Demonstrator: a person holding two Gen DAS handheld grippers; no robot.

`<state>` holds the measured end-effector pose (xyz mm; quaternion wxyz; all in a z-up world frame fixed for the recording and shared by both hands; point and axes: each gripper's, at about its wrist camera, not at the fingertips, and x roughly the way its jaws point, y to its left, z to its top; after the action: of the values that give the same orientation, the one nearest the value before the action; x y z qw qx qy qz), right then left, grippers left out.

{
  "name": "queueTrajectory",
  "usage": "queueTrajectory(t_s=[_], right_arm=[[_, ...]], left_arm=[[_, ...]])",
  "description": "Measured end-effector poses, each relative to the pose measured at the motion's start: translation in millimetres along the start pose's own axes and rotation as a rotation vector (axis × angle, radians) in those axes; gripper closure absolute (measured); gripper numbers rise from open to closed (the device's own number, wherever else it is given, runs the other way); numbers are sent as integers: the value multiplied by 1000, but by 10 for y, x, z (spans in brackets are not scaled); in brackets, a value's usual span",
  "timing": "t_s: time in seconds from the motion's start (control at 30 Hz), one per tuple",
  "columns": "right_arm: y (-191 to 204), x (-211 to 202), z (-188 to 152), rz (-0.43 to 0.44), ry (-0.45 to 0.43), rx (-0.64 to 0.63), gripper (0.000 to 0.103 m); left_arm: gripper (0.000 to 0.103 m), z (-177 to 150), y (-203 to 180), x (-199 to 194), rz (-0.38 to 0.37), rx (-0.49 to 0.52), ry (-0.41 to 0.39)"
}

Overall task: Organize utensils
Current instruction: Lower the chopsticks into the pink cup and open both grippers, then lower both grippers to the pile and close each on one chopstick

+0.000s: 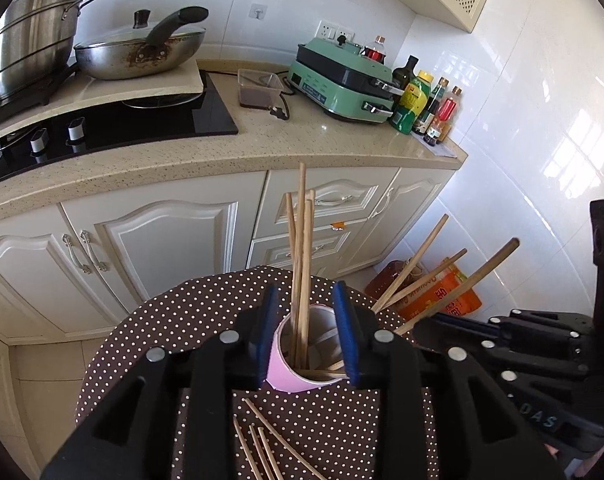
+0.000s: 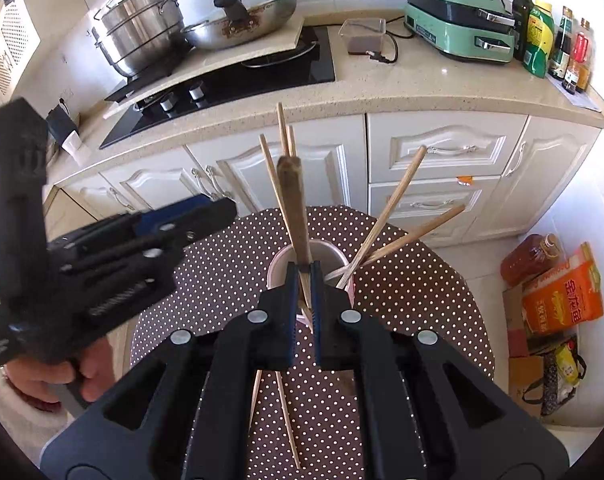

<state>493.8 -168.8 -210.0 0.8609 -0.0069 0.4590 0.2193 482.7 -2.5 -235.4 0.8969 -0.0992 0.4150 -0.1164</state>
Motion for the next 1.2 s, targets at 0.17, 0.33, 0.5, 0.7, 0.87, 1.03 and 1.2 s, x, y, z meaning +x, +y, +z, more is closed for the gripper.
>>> queueTrajectory(t_s=[0.17,0.33,0.5,0.7,0.87,1.03,1.2], right_arm=[[38,-25,4,-6,-2,7,96],[84,-123,-30,-18,-22,20,96],[123,-262,-106,-18,-44,38,94],[271,-480,-231,-14,-86,46,88],[476,-662,-370,-6,-116,27,88],[680,-755,-560,-11,-125,5,88],[791,-699,-793,-25,-100,-21,81]], left_arm=[[74,-30,34,-141,12,-7,-6],[70,-101,51,-278,26,-5,-11],[64,-196,18,-459,37,20,-31],[62,-373,-35,-718,63,67,-64],[61,-554,-53,-899,78,95,-76],[60,-751,-20,-981,88,114,-53],[60,-961,110,-884,84,94,20]])
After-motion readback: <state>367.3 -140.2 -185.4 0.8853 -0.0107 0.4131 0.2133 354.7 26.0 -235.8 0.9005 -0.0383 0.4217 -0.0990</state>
